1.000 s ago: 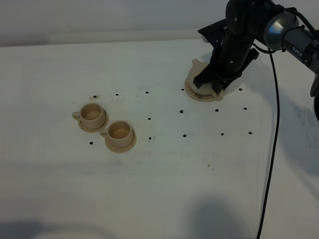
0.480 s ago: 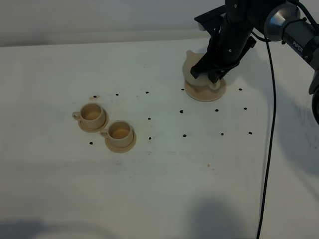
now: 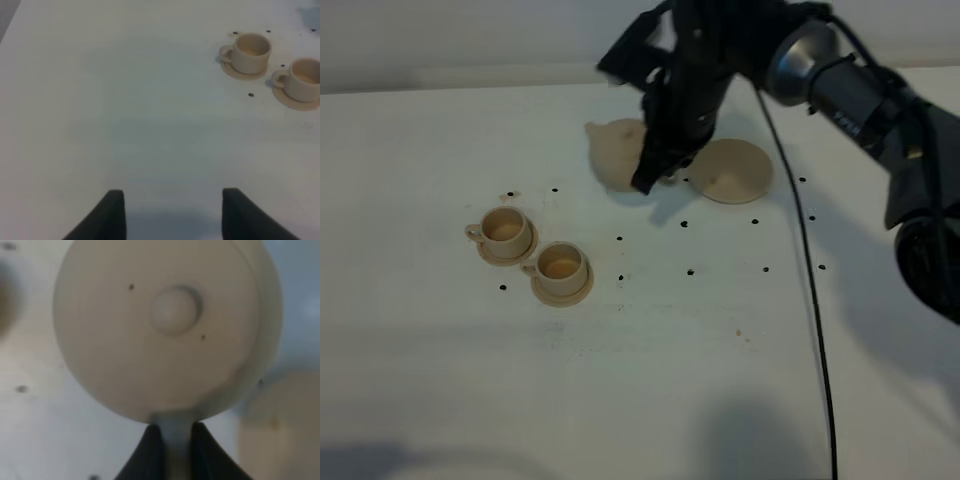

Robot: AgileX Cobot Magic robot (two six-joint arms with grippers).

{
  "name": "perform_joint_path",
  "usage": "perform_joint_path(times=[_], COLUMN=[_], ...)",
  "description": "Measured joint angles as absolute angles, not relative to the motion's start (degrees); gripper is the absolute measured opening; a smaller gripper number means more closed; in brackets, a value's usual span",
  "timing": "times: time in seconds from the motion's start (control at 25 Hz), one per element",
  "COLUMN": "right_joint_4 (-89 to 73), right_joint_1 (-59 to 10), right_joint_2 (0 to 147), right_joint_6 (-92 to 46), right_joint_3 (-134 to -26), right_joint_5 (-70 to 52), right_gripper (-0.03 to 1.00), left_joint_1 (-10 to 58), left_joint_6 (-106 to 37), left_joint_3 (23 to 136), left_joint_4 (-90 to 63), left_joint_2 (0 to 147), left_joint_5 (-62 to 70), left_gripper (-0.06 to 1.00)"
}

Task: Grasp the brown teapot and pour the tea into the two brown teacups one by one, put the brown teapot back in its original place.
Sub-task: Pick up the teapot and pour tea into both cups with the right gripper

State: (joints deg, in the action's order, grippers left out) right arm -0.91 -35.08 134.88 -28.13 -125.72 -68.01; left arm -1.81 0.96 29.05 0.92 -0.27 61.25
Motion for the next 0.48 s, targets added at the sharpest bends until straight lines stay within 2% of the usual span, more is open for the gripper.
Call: perform_joint_path(times=[0.24, 0.48], right_joint_4=[4.3, 9.5], right_joint_1=[-42.3, -45.6], right_joint_2=[134.9, 134.9], right_joint_6=[-31.1, -31.6], right_joint_3=[-125.7, -125.7], right_joint_5=[-65.4, -61.8], right_gripper=[0.09, 0.09], left_joint_1=[-1.8, -1.8], left_joint_6=[1.0, 1.0], left_joint_3=[29.0, 29.0], left_joint_4=[0.9, 0.9], left_joint_2=[-0.3, -0.3], left_joint_5=[61.3, 61.3], left_gripper=[0.42, 0.42])
